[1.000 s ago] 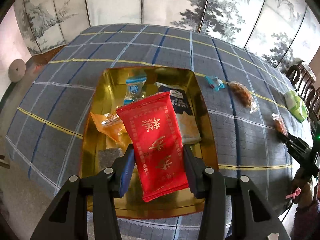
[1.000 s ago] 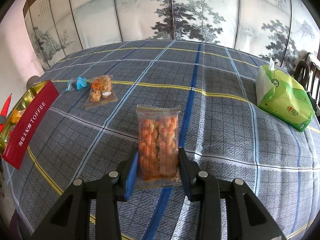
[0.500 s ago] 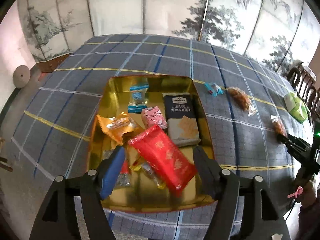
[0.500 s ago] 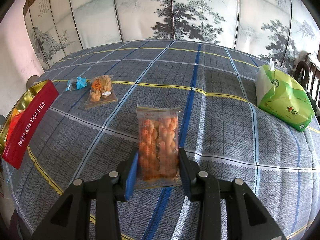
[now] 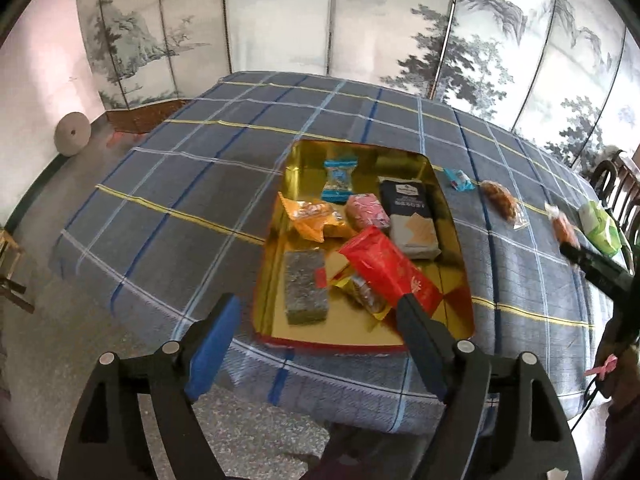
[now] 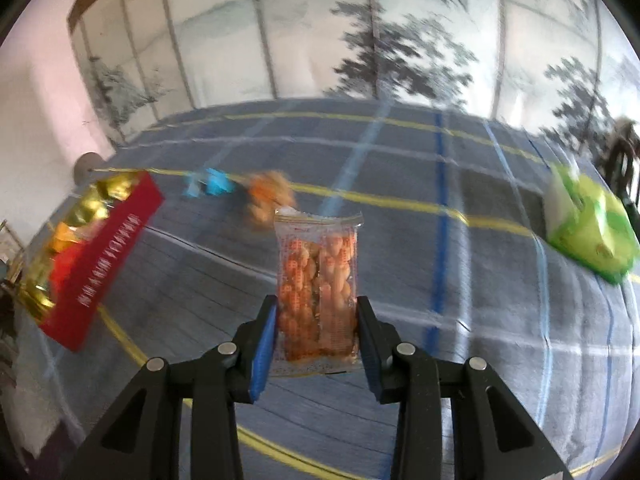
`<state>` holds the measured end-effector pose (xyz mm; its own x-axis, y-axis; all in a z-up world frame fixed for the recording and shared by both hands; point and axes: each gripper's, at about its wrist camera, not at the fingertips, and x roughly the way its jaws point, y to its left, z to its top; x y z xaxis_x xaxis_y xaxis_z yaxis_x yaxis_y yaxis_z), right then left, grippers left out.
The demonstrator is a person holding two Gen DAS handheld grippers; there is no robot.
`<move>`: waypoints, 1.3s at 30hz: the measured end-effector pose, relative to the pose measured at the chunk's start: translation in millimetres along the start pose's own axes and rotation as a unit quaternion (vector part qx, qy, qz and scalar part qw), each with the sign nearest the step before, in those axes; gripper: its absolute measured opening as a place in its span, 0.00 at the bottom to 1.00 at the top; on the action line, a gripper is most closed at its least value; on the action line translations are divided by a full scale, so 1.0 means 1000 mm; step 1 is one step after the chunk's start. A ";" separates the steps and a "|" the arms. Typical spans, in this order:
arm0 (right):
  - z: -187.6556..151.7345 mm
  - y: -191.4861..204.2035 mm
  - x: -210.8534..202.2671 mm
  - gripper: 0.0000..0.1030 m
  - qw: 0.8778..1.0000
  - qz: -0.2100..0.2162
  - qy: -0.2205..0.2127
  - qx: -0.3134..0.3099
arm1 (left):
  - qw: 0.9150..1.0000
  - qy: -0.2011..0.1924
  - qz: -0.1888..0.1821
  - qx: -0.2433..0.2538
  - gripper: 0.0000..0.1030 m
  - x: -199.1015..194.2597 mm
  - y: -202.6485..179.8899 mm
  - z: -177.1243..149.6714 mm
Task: Organize snacks
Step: 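Carry the orange cracker bag into the gold tray and open the right gripper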
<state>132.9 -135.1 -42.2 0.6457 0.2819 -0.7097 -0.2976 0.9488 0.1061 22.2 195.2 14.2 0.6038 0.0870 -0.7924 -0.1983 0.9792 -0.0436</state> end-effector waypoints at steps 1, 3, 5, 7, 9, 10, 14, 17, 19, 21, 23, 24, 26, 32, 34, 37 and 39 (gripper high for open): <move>0.006 0.010 -0.002 0.37 1.000 0.009 -0.005 -0.006 | 1.000 -0.004 0.005 0.001 0.77 -0.002 0.001 -0.001; 0.021 0.034 -0.004 0.37 0.999 0.034 -0.011 -0.017 | 1.000 -0.009 0.014 0.003 0.84 -0.005 0.003 -0.003; 0.035 0.061 -0.002 0.37 0.997 0.064 -0.011 -0.030 | 1.000 -0.012 0.010 0.005 0.84 -0.007 0.003 -0.004; 0.045 0.086 0.004 0.37 0.995 0.090 -0.008 -0.041 | 1.000 -0.011 0.009 0.009 0.84 -0.008 0.004 -0.005; 0.055 0.113 0.011 0.37 0.992 0.115 -0.002 -0.052 | 1.000 -0.010 0.011 0.013 0.84 -0.008 0.005 -0.006; 0.059 0.127 0.016 0.37 0.990 0.126 0.002 -0.059 | 1.000 -0.011 0.012 0.015 0.84 -0.008 0.006 -0.007; 0.071 0.184 0.045 0.37 0.984 0.150 0.031 -0.092 | 1.000 -0.009 0.020 0.021 0.84 -0.008 0.011 -0.008; 0.076 0.210 0.065 0.37 0.980 0.162 0.051 -0.100 | 0.999 -0.012 0.024 0.025 0.84 -0.009 0.015 -0.008; 0.080 0.227 0.080 0.37 0.979 0.162 0.065 -0.105 | 0.999 -0.014 0.023 0.025 0.84 -0.010 0.019 -0.009; 0.082 0.240 0.090 0.37 0.978 0.158 0.075 -0.112 | 1.000 -0.013 0.016 0.021 0.84 -0.010 0.024 -0.010; 0.083 0.254 0.100 0.37 0.977 0.152 0.083 -0.121 | 1.000 -0.012 0.013 0.020 0.84 -0.009 0.027 -0.011; 0.084 0.258 0.103 0.37 0.977 0.148 0.085 -0.126 | 1.000 -0.013 0.014 0.020 0.84 -0.008 0.028 -0.011; 0.085 0.264 0.109 0.37 0.976 0.145 0.090 -0.134 | 1.000 -0.011 0.014 0.021 0.84 -0.007 0.030 -0.012; 0.084 0.292 0.120 0.37 0.973 0.119 0.092 -0.175 | 1.000 -0.002 0.009 0.014 0.84 -0.001 0.036 -0.013; 0.082 0.298 0.122 0.37 0.971 0.105 0.093 -0.192 | 1.000 0.001 0.009 0.010 0.84 0.002 0.039 -0.013; 0.079 0.305 0.124 0.37 0.969 0.087 0.091 -0.213 | 1.000 0.003 0.007 0.005 0.84 0.004 0.042 -0.014; 0.078 0.309 0.122 0.37 0.968 0.079 0.085 -0.223 | 1.000 0.004 0.008 0.004 0.84 0.006 0.044 -0.015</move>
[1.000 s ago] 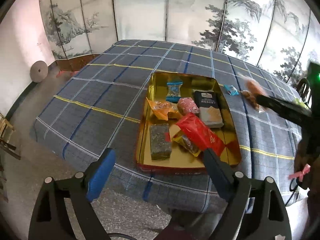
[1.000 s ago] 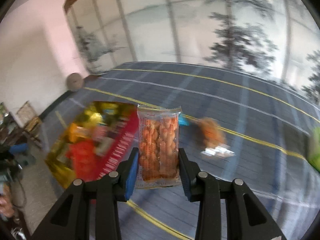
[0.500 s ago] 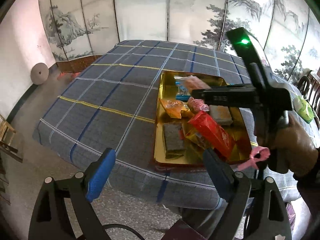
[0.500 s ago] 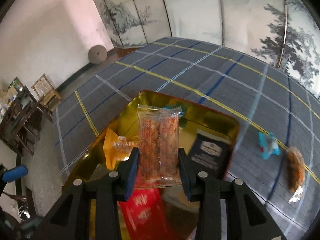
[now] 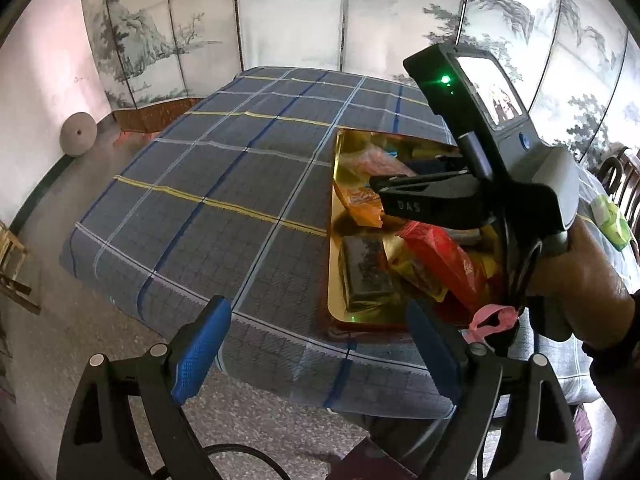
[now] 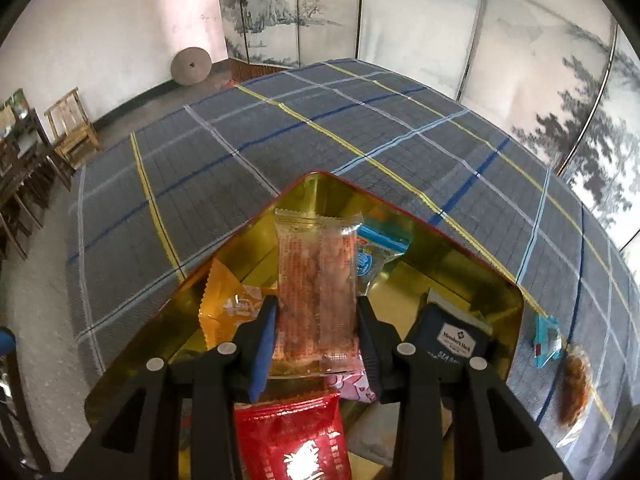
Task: Organize snacks
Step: 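Carry the orange cracker bag into the gold tray and open the right gripper, then move both grippers toward the blue candy and the peanut bag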
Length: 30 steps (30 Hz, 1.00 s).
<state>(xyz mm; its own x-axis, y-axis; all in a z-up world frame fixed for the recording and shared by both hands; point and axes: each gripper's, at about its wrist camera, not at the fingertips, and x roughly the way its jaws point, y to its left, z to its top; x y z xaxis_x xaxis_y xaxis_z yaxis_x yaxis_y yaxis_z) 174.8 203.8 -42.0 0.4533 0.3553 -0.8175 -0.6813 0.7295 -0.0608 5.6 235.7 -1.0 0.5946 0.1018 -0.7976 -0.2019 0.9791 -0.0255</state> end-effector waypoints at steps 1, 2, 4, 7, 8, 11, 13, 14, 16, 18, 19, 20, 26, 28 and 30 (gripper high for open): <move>0.000 0.003 -0.002 0.39 1.000 -0.011 -0.004 -0.007 | 1.000 0.000 0.001 0.000 0.84 0.001 0.000 0.000; 0.001 0.005 -0.004 0.41 1.000 -0.022 -0.008 -0.014 | 1.000 0.001 0.002 0.000 0.84 0.001 0.001 0.000; 0.001 0.007 -0.008 0.44 0.999 -0.032 -0.016 -0.018 | 1.000 0.002 0.002 -0.001 0.84 0.002 0.001 -0.001; 0.002 0.007 -0.016 0.45 0.998 -0.049 -0.032 -0.023 | 1.000 -0.002 0.001 -0.002 0.84 0.000 0.002 -0.002; 0.001 0.009 -0.022 0.45 0.997 -0.061 -0.042 -0.028 | 1.000 -0.002 0.001 -0.003 0.84 0.000 0.002 -0.002; 0.002 0.014 -0.041 0.45 0.993 -0.088 -0.067 -0.040 | 1.000 -0.002 -0.001 -0.005 0.84 0.000 0.002 -0.003; 0.002 0.016 -0.054 0.45 0.990 -0.104 -0.084 -0.047 | 1.000 -0.002 -0.001 -0.007 0.84 -0.001 0.003 -0.003; 0.002 0.017 -0.060 0.45 0.988 -0.114 -0.092 -0.051 | 1.000 -0.001 -0.003 -0.008 0.84 -0.001 0.003 -0.003; 0.002 0.020 -0.072 0.45 0.984 -0.130 -0.103 -0.060 | 1.000 0.000 -0.005 -0.009 0.84 -0.001 0.002 -0.003; 0.000 0.022 -0.082 0.46 0.981 -0.144 -0.113 -0.066 | 1.000 -0.001 -0.005 -0.008 0.84 -0.002 0.000 -0.003; 0.000 0.022 -0.085 0.46 0.980 -0.146 -0.116 -0.068 | 1.000 0.000 -0.005 -0.006 0.84 -0.002 -0.001 -0.003; 0.000 0.023 -0.089 0.46 0.979 -0.150 -0.118 -0.071 | 1.000 0.000 -0.005 -0.005 0.84 -0.002 -0.002 -0.004; -0.008 0.027 -0.100 0.46 0.974 -0.169 -0.128 -0.081 | 1.000 0.001 -0.001 0.008 0.84 -0.003 -0.012 -0.005; -0.011 0.025 -0.101 0.49 0.974 -0.170 -0.128 -0.079 | 1.000 0.002 -0.002 0.011 0.84 -0.004 -0.015 -0.004; -0.016 0.019 -0.103 0.54 0.975 -0.167 -0.128 -0.069 | 1.000 0.001 -0.001 0.016 0.84 -0.005 -0.019 -0.003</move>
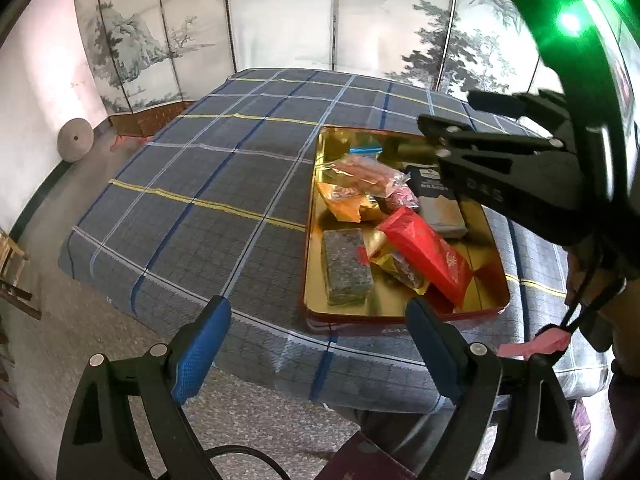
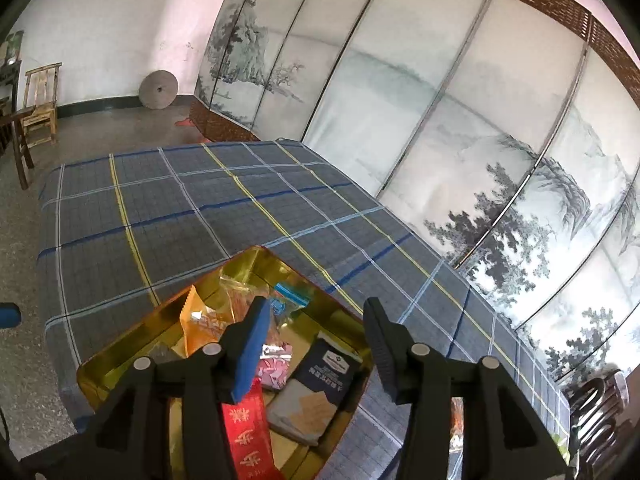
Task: Organize snacks
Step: 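Move both grippers toward the blue candy and the peanut bag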
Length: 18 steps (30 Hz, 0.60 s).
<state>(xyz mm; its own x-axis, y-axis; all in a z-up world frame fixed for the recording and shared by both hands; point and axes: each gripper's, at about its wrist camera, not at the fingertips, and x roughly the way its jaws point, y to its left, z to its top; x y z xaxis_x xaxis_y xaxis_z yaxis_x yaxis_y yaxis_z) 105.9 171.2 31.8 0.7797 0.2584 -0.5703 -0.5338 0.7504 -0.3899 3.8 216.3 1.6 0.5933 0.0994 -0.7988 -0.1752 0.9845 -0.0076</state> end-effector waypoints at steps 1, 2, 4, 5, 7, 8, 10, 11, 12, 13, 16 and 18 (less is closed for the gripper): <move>-0.003 -0.005 -0.001 0.54 1.000 0.003 0.001 0.008 | 1.000 -0.001 0.001 0.004 0.84 -0.001 -0.002 0.001; -0.008 -0.011 -0.002 0.55 1.000 0.008 0.004 0.021 | 1.000 -0.001 0.002 0.009 0.84 -0.002 -0.004 0.002; -0.025 -0.032 -0.004 0.59 0.998 0.028 0.012 0.063 | 1.000 -0.003 -0.002 0.023 0.84 -0.004 -0.011 0.006; -0.039 -0.046 -0.004 0.60 0.995 0.037 0.019 0.090 | 1.000 -0.003 -0.007 0.029 0.84 -0.005 -0.013 0.008; -0.070 -0.074 -0.003 0.61 0.989 0.048 0.033 0.137 | 0.999 0.000 -0.021 0.038 0.84 -0.005 -0.020 0.014; -0.086 -0.088 -0.002 0.61 0.986 0.044 0.042 0.156 | 0.999 0.003 -0.030 0.042 0.84 -0.004 -0.024 0.018; -0.131 -0.125 0.002 0.61 0.976 0.028 0.072 0.204 | 0.997 0.009 -0.048 0.053 0.84 -0.002 -0.035 0.028; -0.153 -0.145 0.004 0.61 0.969 0.019 0.088 0.229 | 0.996 0.011 -0.059 0.060 0.84 -0.001 -0.043 0.035; -0.169 -0.158 0.004 0.61 0.965 0.008 0.097 0.244 | 0.995 0.013 -0.068 0.066 0.84 0.000 -0.050 0.041; -0.188 -0.175 0.003 0.61 0.960 -0.007 0.107 0.260 | 0.994 0.016 -0.082 0.073 0.84 0.002 -0.059 0.048; -0.237 -0.221 -0.004 0.61 0.947 -0.065 0.130 0.287 | 0.989 0.027 -0.115 0.092 0.84 0.011 -0.089 0.072; -0.260 -0.238 -0.008 0.61 0.941 -0.088 0.139 0.297 | 0.985 0.037 -0.138 0.100 0.84 0.019 -0.107 0.087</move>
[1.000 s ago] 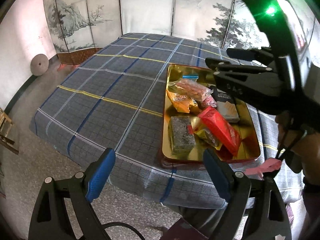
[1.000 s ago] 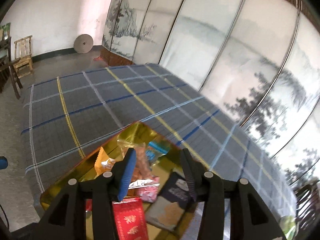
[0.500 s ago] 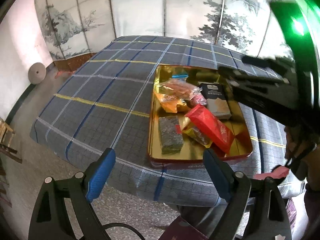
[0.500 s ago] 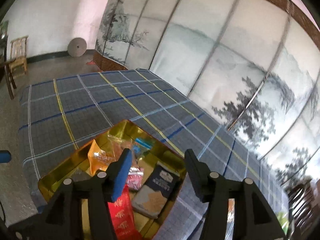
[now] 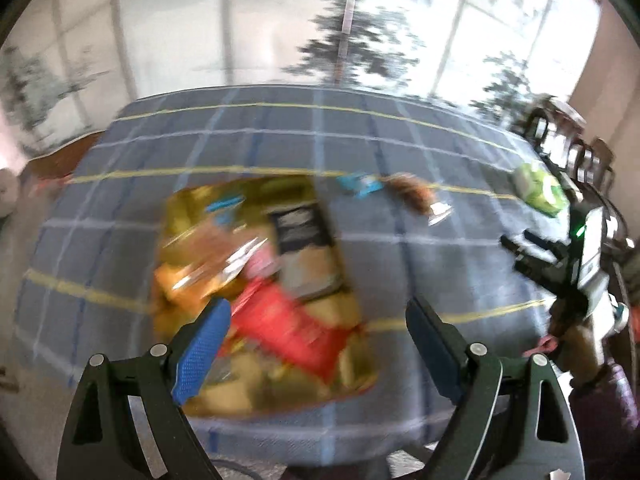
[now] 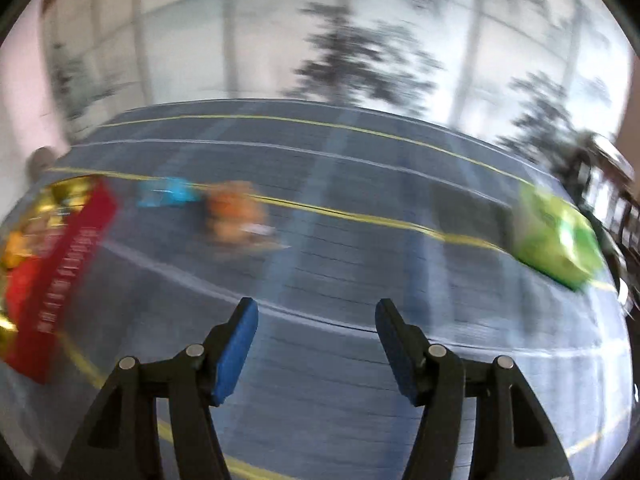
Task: Organize snacks
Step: 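Move both grippers toward the blue candy and the peanut bag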
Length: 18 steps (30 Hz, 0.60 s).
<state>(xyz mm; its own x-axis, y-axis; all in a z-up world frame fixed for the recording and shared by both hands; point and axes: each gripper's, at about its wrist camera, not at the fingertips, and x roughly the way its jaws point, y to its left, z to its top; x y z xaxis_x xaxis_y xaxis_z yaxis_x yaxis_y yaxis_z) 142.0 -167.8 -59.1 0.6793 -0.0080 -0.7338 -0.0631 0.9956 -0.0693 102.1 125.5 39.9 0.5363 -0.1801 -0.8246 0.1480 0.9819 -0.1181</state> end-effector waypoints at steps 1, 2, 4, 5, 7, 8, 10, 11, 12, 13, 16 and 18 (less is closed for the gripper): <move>-0.004 -0.010 0.002 0.61 1.000 -0.008 0.002 0.005 | 1.000 0.008 -0.011 -0.002 0.84 0.007 -0.006 0.011; -0.008 -0.020 0.004 0.61 1.000 -0.014 0.003 0.011 | 1.000 0.014 -0.023 -0.006 0.84 0.015 -0.012 0.023; -0.016 -0.036 0.009 0.61 1.000 -0.010 0.005 0.029 | 0.999 0.027 -0.035 0.001 0.84 0.034 -0.026 0.047; -0.020 -0.041 0.012 0.61 0.999 -0.005 0.008 0.038 | 0.999 0.033 -0.034 0.015 0.84 0.044 -0.033 0.060; -0.020 -0.047 0.012 0.61 0.999 0.012 0.006 0.051 | 0.995 0.045 -0.049 0.068 0.84 0.065 -0.048 0.085; -0.020 -0.049 0.011 0.61 0.998 0.017 0.001 0.052 | 0.993 0.052 -0.053 0.097 0.84 0.076 -0.054 0.096; -0.019 -0.049 0.013 0.64 0.998 0.030 -0.001 0.053 | 0.984 0.071 -0.056 0.156 0.84 0.097 -0.064 0.111; -0.019 -0.050 0.013 0.64 0.998 0.039 -0.001 0.057 | 0.979 0.078 -0.049 0.182 0.84 0.108 -0.067 0.117; -0.019 -0.052 0.012 0.64 0.997 0.043 -0.002 0.061 | 0.975 0.081 -0.035 0.203 0.84 0.118 -0.069 0.122; -0.019 -0.053 0.013 0.64 0.997 0.045 -0.001 0.066 | 0.972 0.084 -0.029 0.218 0.84 0.127 -0.069 0.125; -0.019 -0.058 0.013 0.65 0.995 0.060 -0.003 0.078 | 0.962 0.101 -0.025 0.251 0.84 0.152 -0.070 0.133; -0.018 -0.058 0.013 0.65 0.995 0.060 -0.003 0.077 | 0.959 0.110 -0.036 0.260 0.84 0.165 -0.071 0.136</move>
<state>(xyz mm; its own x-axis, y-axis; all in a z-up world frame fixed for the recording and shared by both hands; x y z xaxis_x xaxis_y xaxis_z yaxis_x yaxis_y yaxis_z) 141.4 -227.6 -77.3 0.6784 0.1115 -0.7261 -0.0315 0.9919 0.1230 293.4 18.4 -12.9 0.3287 -0.1733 -0.9284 0.6033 0.7948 0.0653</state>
